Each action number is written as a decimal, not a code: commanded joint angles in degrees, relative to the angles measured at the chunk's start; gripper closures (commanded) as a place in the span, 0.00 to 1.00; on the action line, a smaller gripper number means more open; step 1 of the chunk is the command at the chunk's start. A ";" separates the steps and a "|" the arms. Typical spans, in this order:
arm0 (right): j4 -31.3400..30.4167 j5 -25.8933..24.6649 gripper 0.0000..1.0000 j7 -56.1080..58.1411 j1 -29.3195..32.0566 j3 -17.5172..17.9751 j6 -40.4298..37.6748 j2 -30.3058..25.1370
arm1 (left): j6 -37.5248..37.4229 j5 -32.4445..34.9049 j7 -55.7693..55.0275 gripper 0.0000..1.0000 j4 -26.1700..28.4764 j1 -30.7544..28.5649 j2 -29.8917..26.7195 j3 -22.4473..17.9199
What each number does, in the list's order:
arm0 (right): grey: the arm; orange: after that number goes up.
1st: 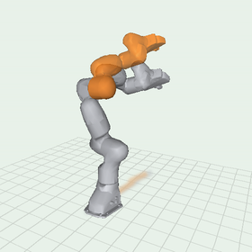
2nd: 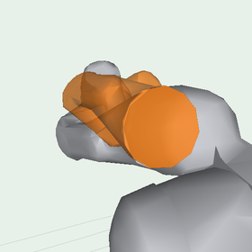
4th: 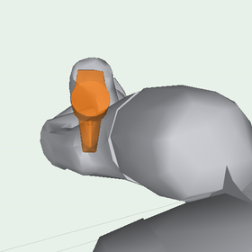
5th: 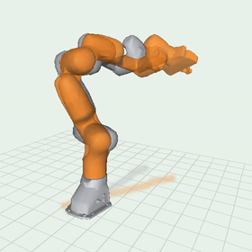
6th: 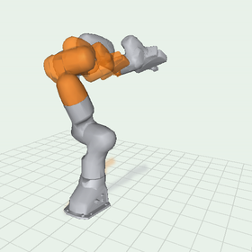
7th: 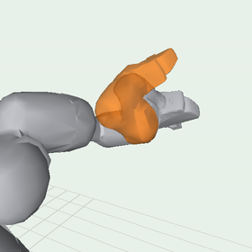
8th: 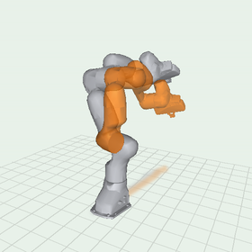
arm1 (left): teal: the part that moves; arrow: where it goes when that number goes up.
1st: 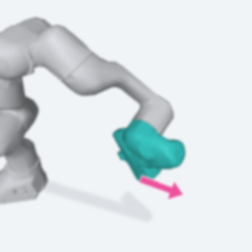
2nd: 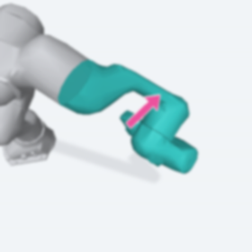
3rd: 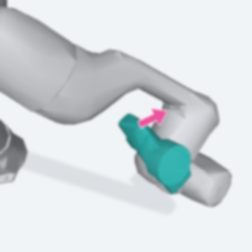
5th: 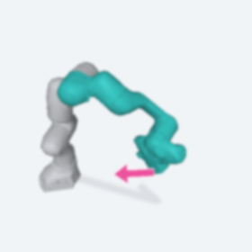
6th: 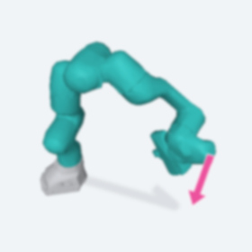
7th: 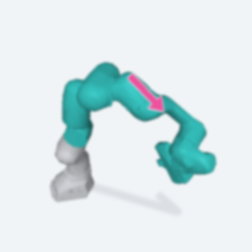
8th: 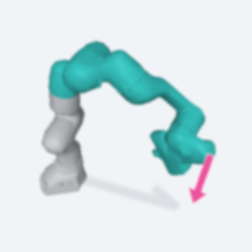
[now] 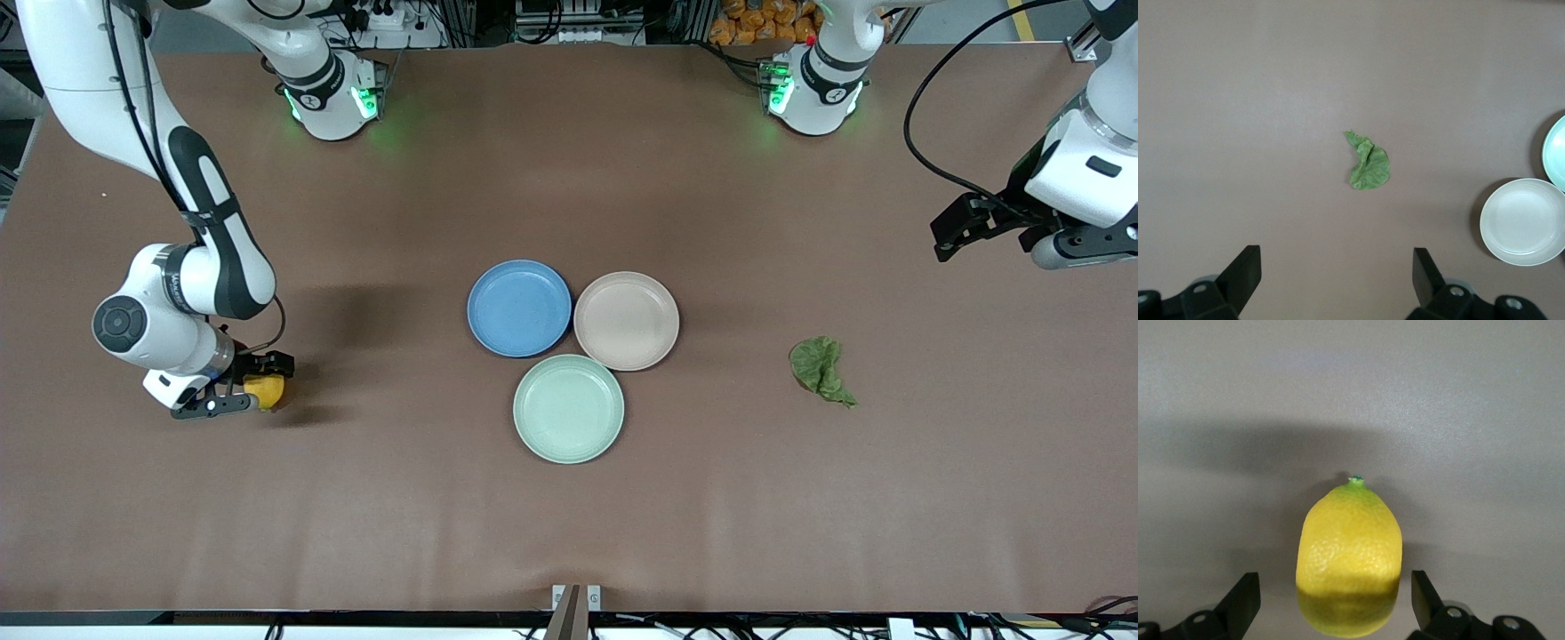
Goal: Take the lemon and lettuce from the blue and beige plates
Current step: 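Lower the lemon onto the table and open the right gripper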
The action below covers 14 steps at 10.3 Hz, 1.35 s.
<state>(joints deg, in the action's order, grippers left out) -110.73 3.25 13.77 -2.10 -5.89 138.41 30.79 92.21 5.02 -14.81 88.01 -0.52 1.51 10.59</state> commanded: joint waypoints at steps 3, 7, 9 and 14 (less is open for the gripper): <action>-0.45 0.71 0.00 0.29 2.00 0.17 -6.91 -6.78 | -3.43 -3.53 3.10 0.00 -0.12 0.08 -1.68 -0.58; -9.92 0.10 0.00 0.38 2.46 0.26 -7.28 -15.31 | -5.11 -3.62 9.71 0.00 -0.03 -0.01 -1.86 -0.93; -13.44 0.01 0.00 0.12 3.07 0.44 -7.37 -19.52 | -5.11 -4.58 10.23 0.00 0.50 -0.10 -3.00 -1.10; -15.83 -0.08 0.00 -0.32 10.72 6.06 -11.05 -31.12 | -5.02 -5.20 10.15 0.00 0.59 -0.10 -3.62 -1.19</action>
<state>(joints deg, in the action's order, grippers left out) -124.27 3.27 13.78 7.36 -1.30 128.36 5.30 87.67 1.47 -6.47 88.00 -0.33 -1.01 9.77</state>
